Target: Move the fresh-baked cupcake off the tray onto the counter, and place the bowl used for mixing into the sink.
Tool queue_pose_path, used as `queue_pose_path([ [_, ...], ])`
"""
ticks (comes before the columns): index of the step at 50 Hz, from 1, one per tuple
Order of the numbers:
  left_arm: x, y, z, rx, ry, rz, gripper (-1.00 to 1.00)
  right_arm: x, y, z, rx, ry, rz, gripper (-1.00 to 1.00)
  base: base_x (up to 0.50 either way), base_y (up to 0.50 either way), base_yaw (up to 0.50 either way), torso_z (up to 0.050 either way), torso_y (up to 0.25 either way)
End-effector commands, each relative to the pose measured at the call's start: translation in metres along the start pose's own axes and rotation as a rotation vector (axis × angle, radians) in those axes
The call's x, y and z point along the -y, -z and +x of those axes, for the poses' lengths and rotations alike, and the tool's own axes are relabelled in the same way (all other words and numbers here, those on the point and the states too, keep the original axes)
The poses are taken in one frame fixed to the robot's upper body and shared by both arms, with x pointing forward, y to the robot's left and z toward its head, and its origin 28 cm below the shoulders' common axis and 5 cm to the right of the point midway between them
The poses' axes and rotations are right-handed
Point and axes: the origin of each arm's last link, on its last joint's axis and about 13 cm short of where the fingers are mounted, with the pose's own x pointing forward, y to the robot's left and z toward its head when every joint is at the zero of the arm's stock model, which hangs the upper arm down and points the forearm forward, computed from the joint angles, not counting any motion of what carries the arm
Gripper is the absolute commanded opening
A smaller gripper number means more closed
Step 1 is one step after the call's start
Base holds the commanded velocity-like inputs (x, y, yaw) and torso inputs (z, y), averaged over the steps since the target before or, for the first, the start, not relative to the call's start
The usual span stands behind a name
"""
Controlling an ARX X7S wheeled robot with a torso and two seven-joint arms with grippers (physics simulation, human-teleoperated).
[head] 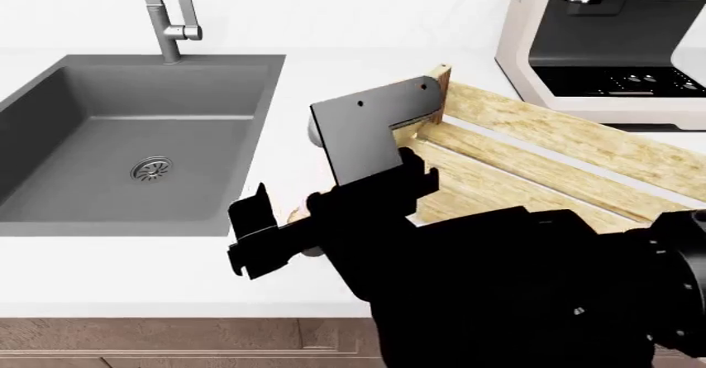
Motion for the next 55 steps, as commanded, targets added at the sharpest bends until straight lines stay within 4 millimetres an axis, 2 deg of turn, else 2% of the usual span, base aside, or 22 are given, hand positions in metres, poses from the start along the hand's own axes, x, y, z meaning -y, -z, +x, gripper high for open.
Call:
queue_pose_path([
  [1,0.0,-0.001,-0.001,0.001,0.001,0.0,1.0,-0.006,-0.026,-0.021,0.107,0.0,-0.026,1.0,0.0,0.0,0.0,0.0,0.0],
  [13,0.0,0.0,0.0,-0.001,0.0,-0.001,1.0,0.0,-0.047,-0.026,0.275,0.086,-0.052,1.0,0.0,0.0,0.0,0.0,0.0],
  [16,0.0,0.0,0.0,-0.001,-0.001,-0.001,1.0,0.003,-0.052,-0.024,0.271,0.125,-0.176,1.0,0.0,0.0,0.0,0.0,0.0],
  [19,-0.001,0.0,0.0,-0.001,-0.002,-0.001,1.0,0.003,-0.055,-0.024,0.289,0.103,-0.2,1.0,0.0,0.0,0.0,0.0,0.0],
  [25,-0.001,0.0,0.0,-0.001,-0.003,-0.001,1.0,0.003,-0.066,-0.028,0.352,0.069,-0.096,1.0,0.0,0.0,0.0,0.0,0.0],
  [32,-0.001,0.0,0.0,0.0,-0.003,-0.001,1.0,0.003,-0.076,-0.035,0.37,0.11,-0.118,1.0,0.0,0.0,0.0,0.0,0.0],
  [38,0.0,-0.001,-0.001,0.001,-0.004,-0.002,1.0,0.003,-0.079,-0.037,0.364,0.148,-0.17,1.0,0.0,0.0,0.0,0.0,0.0],
  [40,0.0,-0.001,-0.001,0.001,-0.003,-0.002,1.0,0.004,-0.078,-0.038,0.353,0.24,-0.248,1.0,0.0,0.03,0.0,0.0,0.0],
  [42,0.0,-0.001,-0.001,0.002,-0.003,-0.002,1.0,0.004,-0.079,-0.037,0.356,0.205,-0.214,1.0,0.05,0.4,0.0,0.0,0.0],
  [43,0.0,-0.001,-0.001,0.002,-0.003,-0.002,1.0,0.004,-0.079,-0.036,0.354,0.247,-0.252,1.0,0.06,0.5,0.0,0.0,0.0],
  [55,0.001,-0.002,-0.001,0.002,-0.001,-0.001,1.0,0.004,-0.078,-0.038,0.346,0.237,-0.269,1.0,0.06,0.5,0.0,0.0,0.0],
])
